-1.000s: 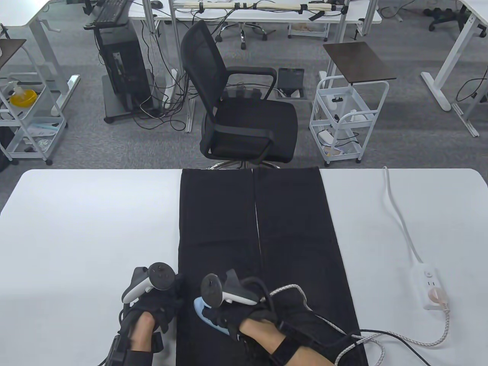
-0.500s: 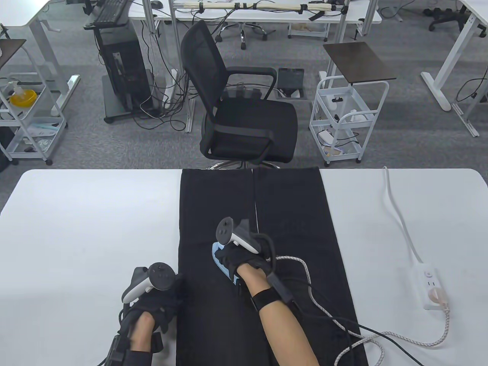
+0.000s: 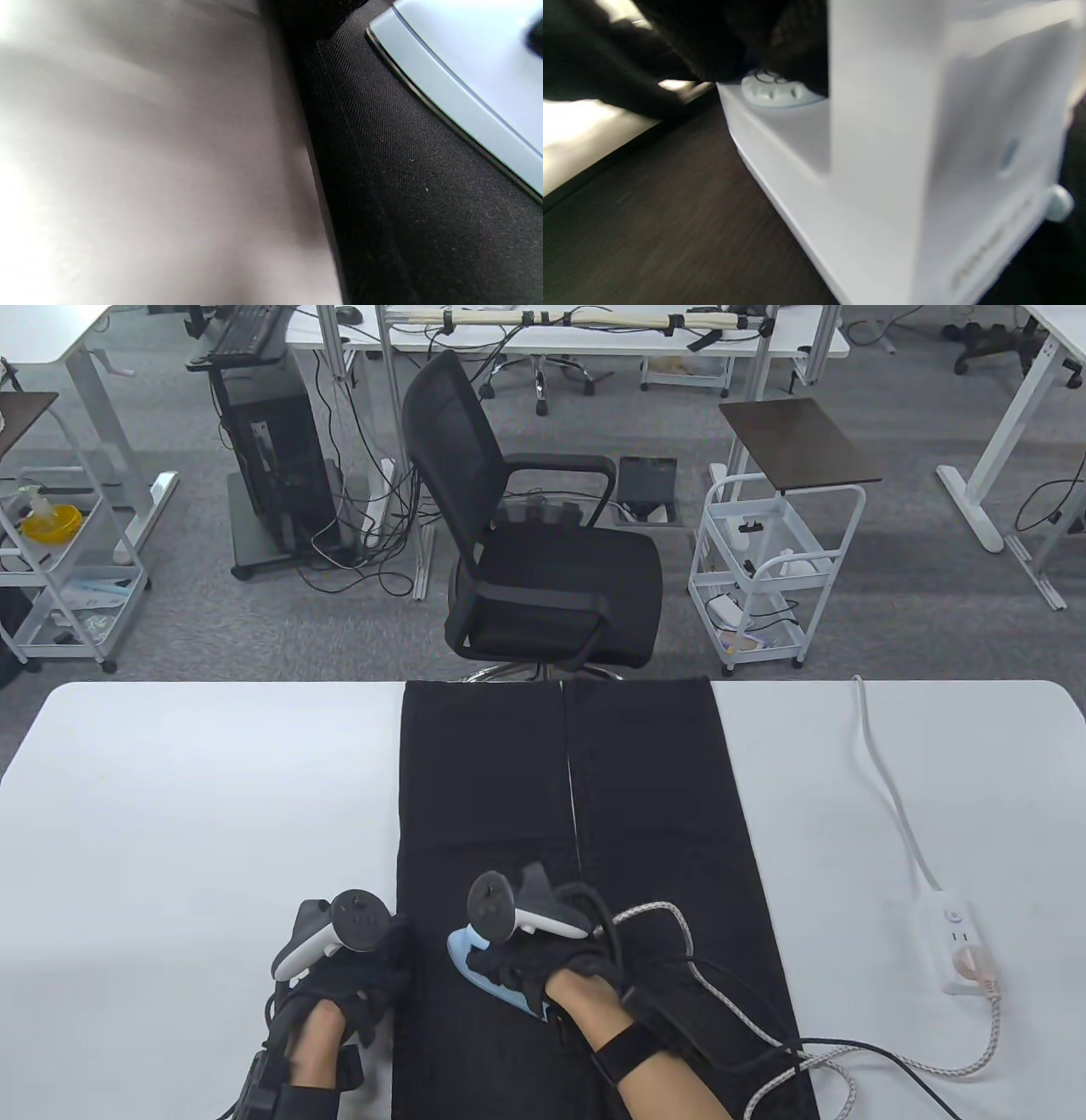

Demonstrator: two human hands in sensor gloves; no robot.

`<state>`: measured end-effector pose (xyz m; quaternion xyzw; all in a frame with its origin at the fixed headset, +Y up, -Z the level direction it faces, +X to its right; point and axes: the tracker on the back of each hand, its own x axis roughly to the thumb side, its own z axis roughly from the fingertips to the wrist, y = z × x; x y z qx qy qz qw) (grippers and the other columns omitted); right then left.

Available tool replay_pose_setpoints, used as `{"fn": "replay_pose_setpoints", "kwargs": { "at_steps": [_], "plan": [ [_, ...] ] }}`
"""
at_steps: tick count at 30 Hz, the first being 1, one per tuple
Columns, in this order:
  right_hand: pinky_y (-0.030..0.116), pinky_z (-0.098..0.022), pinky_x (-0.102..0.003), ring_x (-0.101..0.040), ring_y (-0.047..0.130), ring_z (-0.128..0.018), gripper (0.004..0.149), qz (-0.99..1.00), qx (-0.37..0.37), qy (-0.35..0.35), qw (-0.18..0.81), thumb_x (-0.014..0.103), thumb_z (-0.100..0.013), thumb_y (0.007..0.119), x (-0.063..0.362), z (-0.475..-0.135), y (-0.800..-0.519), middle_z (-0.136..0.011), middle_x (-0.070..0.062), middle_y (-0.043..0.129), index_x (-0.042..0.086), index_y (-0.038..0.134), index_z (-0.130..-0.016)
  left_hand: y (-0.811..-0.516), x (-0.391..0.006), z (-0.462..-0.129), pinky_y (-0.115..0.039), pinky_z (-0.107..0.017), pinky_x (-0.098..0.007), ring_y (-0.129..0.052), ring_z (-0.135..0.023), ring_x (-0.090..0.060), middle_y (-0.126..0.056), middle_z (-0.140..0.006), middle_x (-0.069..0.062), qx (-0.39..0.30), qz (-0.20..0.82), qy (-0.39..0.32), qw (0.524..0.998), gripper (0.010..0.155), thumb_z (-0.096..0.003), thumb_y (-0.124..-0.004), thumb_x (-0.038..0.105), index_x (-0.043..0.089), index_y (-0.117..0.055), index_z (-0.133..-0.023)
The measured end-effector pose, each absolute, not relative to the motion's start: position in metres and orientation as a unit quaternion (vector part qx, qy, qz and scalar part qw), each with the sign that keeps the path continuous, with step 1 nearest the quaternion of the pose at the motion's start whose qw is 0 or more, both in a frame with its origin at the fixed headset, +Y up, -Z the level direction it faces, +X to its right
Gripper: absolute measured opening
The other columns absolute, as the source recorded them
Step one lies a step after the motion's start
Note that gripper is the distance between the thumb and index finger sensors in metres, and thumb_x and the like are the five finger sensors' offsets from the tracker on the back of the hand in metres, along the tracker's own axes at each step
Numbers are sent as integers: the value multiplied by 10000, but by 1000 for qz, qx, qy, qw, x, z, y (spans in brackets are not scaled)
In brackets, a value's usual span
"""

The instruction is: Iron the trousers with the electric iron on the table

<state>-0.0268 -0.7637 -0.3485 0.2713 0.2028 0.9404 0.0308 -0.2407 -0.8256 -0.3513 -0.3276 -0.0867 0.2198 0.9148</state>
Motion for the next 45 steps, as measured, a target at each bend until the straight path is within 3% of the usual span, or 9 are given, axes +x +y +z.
{"fn": "replay_pose_setpoints", "kwargs": {
  "at_steps": [8, 16, 22, 27, 30, 35, 38, 41, 45],
  "plan": [
    [888, -358, -435, -63, 965, -280, 540, 901, 386, 199, 3, 509, -599, 790, -27, -271, -764, -461, 98, 903, 64, 673, -881, -827, -240, -349, -78, -570, -805, 106, -988, -500, 67, -1151, -170, -321, 218, -84, 918, 759, -659, -653, 284, 145, -92, -1152],
    [890, -347, -448, -76, 979, -286, 558, 901, 409, 141, 35, 513, -583, 811, -14, -259, -762, -470, 86, 920, 61, 696, -890, -827, -239, -346, -98, -577, -807, 82, -996, -504, 45, -1157, -174, -308, 210, -79, 924, 743, -657, -644, 277, 141, -107, -1153],
    [898, -338, -460, -88, 989, -279, 553, 893, 360, 60, 262, 508, -573, 807, 49, -278, -739, -462, 78, 929, 60, 700, -879, -826, -241, -345, -140, -591, -806, 17, -1018, -507, -23, -1175, -178, -284, 205, -82, 933, 734, -648, -674, 287, 140, -172, -1163],
    [894, -346, -465, -94, 990, -287, 553, 902, 310, -12, 301, 505, -575, 808, 125, -286, -696, -468, 72, 930, 60, 700, -884, -816, -241, -346, -290, -622, -804, -231, -1052, -557, -259, -1195, -248, -196, 183, -107, 957, 686, -635, -716, 330, 82, -369, -1172],
    [890, -355, -473, -103, 994, -299, 558, 907, 289, -12, 306, 506, -576, 818, 174, -288, -682, -477, 63, 936, 62, 707, -895, -800, -233, -346, -311, -620, -811, -266, -1051, -577, -278, -1193, -273, -154, 218, -120, 956, 695, -636, -721, 366, 64, -396, -1171],
    [887, -361, -479, -109, 997, -308, 570, 924, 237, -42, 296, 507, -575, 828, 236, -290, -689, -484, 58, 939, 65, 709, -915, -751, -189, -351, -348, -614, -816, -338, -1052, -589, -383, -1190, -293, -64, 259, -169, 949, 691, -634, -745, 395, 46, -470, -1164],
    [886, -354, -483, -113, 994, -294, 568, 927, 171, -67, 327, 498, -575, 836, 251, -291, -707, -474, 53, 939, 58, 710, -912, -735, -140, -365, -337, -613, -819, -308, -1052, -597, -351, -1196, -296, -86, 255, -202, 942, 723, -633, -757, 408, 46, -440, -1174],
    [888, -352, -479, -113, 993, -295, 569, 935, 159, -69, 308, 501, -573, 835, 255, -291, -713, -472, 56, 940, 60, 710, -911, -743, -92, -384, -337, -620, -816, -307, -1059, -587, -335, -1204, -281, -136, 204, -226, 943, 768, -621, -782, 431, 66, -405, -1181],
    [890, -351, -477, -107, 994, -293, 569, 945, 143, -73, 284, 504, -573, 831, 257, -289, -718, -471, 60, 939, 61, 710, -909, -784, -50, -404, -306, -614, -823, -241, -1052, -599, -253, -1207, -283, -211, 166, -224, 937, 826, -601, -816, 449, 83, -365, -1188]
  ]
}}
